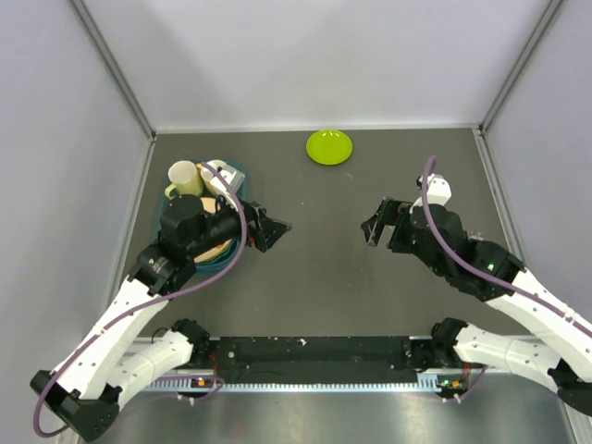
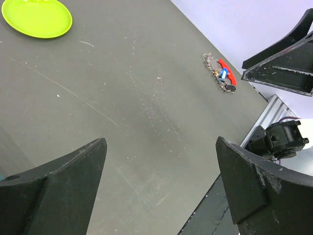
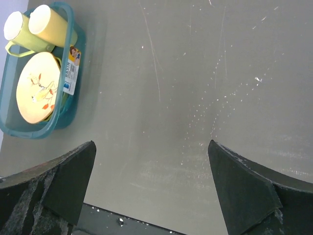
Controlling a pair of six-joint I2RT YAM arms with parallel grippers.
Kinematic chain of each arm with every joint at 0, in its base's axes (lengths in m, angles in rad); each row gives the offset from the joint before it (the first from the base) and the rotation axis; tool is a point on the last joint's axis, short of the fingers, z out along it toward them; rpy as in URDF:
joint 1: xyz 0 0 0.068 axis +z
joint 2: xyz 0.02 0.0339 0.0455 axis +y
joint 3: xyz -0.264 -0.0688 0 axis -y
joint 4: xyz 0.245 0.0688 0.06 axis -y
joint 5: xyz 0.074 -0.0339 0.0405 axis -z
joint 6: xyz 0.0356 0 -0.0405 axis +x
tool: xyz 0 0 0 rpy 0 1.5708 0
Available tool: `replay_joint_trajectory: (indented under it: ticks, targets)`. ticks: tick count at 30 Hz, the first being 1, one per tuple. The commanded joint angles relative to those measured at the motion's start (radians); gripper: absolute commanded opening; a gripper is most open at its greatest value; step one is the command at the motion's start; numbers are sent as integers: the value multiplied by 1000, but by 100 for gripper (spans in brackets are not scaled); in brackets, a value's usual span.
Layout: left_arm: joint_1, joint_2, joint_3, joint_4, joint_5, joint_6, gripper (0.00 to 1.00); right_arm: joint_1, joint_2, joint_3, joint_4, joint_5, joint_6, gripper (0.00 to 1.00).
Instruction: Remove the keys from the keyring
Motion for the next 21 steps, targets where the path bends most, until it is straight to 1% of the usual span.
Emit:
replay_joint_trajectory:
  ticks: [1, 8, 12, 13, 14, 15, 16, 17, 18, 19, 21]
  targets:
    - [1, -15, -2, 39, -24, 22, 99, 6, -23, 28, -5, 43, 15, 99]
    - [-1, -22, -24, 40, -58, 40, 99, 6, 7, 37, -8, 114, 12, 99]
    - [-1, -27, -44, 40, -106, 57, 98, 2, 58, 34, -17, 219, -14, 99]
    - [-1, -28, -56, 42, -113, 60, 98, -26, 75, 34, -25, 255, -14, 99]
    - [-1, -36, -63, 47, -126, 63, 98, -61, 95, 35, -43, 261, -7, 99]
    - [-1, -39, -73, 48, -139, 68, 98, -99, 149, 37, -60, 255, 5, 98]
    - [-1, -42, -86, 53, -162, 71, 98, -209, 174, 38, -73, 211, 19, 98]
    - [-1, -48, -93, 56, -170, 69, 98, -263, 205, 38, -94, 183, 48, 97]
    - [-1, -51, -99, 59, -176, 71, 98, -308, 248, 34, -102, 146, 62, 95]
    - [-2, -53, -102, 57, -178, 72, 98, -393, 268, 28, -108, 143, 73, 91]
    - [-5, -56, -105, 60, -182, 74, 98, -467, 302, -4, -119, 166, 101, 86]
